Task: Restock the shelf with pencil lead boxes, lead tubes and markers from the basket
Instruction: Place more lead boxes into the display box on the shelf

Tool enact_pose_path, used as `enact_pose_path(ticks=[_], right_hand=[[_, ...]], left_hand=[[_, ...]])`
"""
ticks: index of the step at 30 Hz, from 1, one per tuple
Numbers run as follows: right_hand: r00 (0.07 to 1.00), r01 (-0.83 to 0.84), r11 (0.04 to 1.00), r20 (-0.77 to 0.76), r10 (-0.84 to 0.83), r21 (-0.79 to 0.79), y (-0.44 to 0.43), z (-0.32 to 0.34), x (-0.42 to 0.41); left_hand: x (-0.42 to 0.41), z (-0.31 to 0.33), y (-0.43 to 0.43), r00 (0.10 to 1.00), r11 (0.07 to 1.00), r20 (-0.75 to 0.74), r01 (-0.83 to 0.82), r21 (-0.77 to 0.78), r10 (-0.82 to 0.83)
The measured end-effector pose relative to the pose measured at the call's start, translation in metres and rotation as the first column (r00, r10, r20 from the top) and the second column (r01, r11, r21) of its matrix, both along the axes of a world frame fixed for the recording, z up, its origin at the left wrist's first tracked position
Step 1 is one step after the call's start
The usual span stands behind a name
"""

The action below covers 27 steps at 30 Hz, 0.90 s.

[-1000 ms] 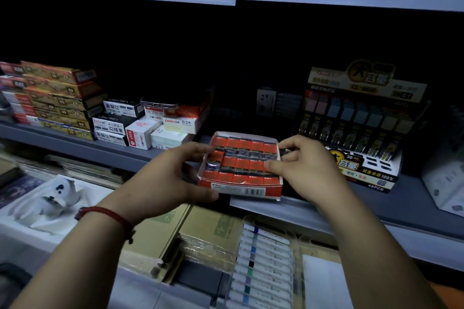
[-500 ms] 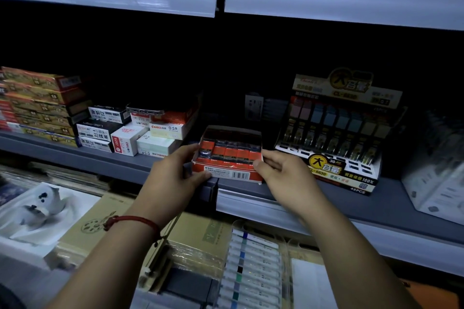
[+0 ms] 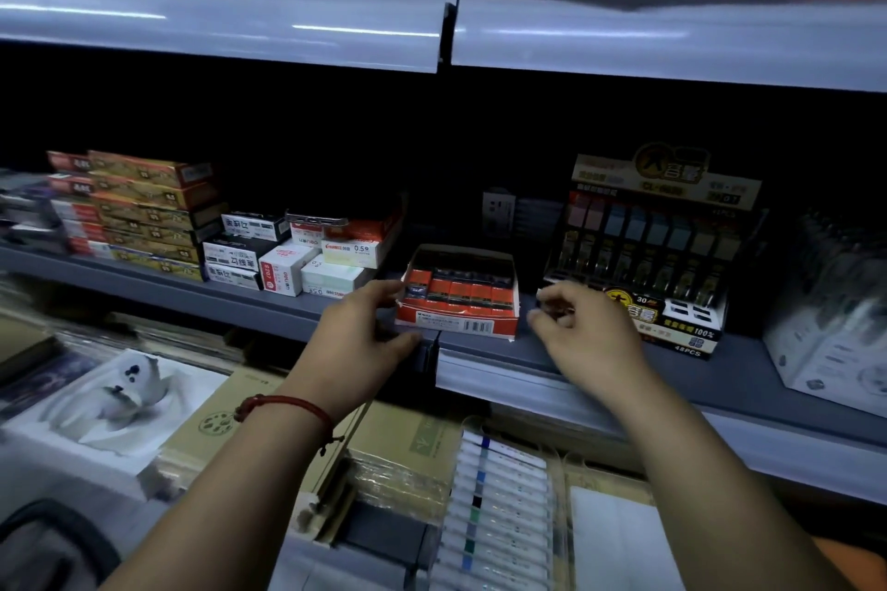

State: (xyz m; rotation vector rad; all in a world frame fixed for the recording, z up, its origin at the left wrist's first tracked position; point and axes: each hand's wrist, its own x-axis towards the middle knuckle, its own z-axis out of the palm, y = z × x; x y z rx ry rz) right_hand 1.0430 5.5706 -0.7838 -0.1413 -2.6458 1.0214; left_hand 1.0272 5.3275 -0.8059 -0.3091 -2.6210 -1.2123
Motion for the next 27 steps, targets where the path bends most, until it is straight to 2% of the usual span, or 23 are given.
enact_pose_path(ticks=[5,11,17,21,27], right_hand=[[0.976,-0.207,0.958,-0.025,0.216,0.197,-0.035,0.017,0.017],[0.92,-0.376,0.873,0.013,0.392,0.312,-0.086,0.042,0.041],[0.812,-0.542,0.742,0.021,0.583,0.395,-0.165,0.053,0.046],[0.688,-0.681,0.627,0.036,0.725,0.378,-0.233,0.049,0.051],[0.462,-0.852,0.41,0.099,0.882,0.324,-0.316,0.037,0.074]], left_hand=[[0.031,0.017,-0.021,0.999,0.994,-0.046,-0.011,-0.111,0.006],[0.076,0.044,-0.059,0.995,0.973,-0.091,-0.066,-0.221,0.047],[0.115,0.057,-0.113,0.98,0.917,-0.119,-0.193,-0.348,0.161],[0.148,0.055,-0.156,0.948,0.851,-0.086,-0.313,-0.423,0.306],[0.211,0.046,-0.219,0.845,0.743,-0.028,-0.485,-0.461,0.534]])
